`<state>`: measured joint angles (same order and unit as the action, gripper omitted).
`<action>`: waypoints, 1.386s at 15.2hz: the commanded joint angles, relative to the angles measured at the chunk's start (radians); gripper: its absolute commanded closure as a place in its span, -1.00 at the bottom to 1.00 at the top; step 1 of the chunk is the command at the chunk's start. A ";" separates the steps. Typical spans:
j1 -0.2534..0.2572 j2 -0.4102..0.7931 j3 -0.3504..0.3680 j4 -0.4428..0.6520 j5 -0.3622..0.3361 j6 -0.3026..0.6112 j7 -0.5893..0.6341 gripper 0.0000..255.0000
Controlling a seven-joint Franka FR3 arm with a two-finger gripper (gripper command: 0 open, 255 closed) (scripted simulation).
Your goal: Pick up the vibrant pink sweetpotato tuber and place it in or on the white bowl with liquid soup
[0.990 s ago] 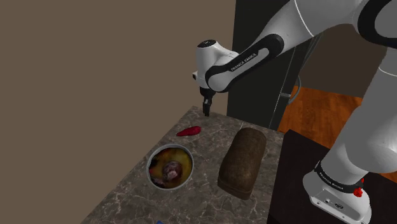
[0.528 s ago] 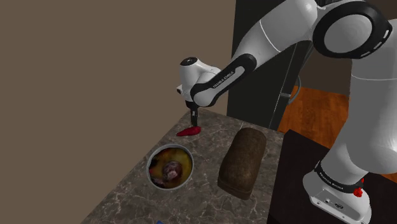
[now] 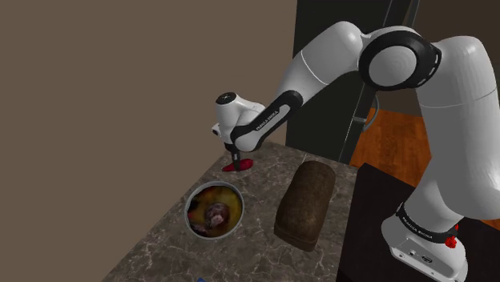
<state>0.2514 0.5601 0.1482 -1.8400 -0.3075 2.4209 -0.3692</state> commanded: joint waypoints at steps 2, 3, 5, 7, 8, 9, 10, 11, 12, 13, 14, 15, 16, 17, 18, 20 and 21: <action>0.002 0.033 -0.007 0.010 -0.009 0.023 0.003 -1.00; 0.003 0.043 -0.009 0.012 -0.012 0.031 0.005 -1.00; 0.004 0.060 -0.013 0.016 -0.016 0.044 0.007 -1.00; 0.004 0.060 -0.013 0.016 -0.016 0.044 0.007 -1.00; 0.004 0.060 -0.013 0.016 -0.016 0.044 0.007 -1.00; 0.004 0.060 -0.013 0.016 -0.016 0.044 0.007 -1.00; 0.004 0.060 -0.013 0.016 -0.016 0.044 0.007 -1.00; 0.004 0.060 -0.013 0.016 -0.016 0.044 0.007 -1.00; 0.004 0.060 -0.013 0.016 -0.016 0.044 0.007 -1.00; 0.004 0.060 -0.013 0.016 -0.016 0.044 0.007 1.00; 0.004 0.060 -0.013 0.016 -0.016 0.044 0.007 1.00; 0.004 0.060 -0.013 0.016 -0.016 0.044 0.007 1.00; 0.004 0.060 -0.013 0.016 -0.016 0.044 0.007 1.00; 0.004 0.060 -0.013 0.016 -0.016 0.044 0.007 1.00; 0.004 0.059 -0.013 0.016 -0.016 0.044 0.007 1.00; 0.004 0.060 -0.013 0.016 -0.016 0.044 0.007 1.00; 0.004 0.060 -0.013 0.016 -0.016 0.044 0.008 1.00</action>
<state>0.2552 0.6199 0.1352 -1.8241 -0.3237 2.4650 -0.3617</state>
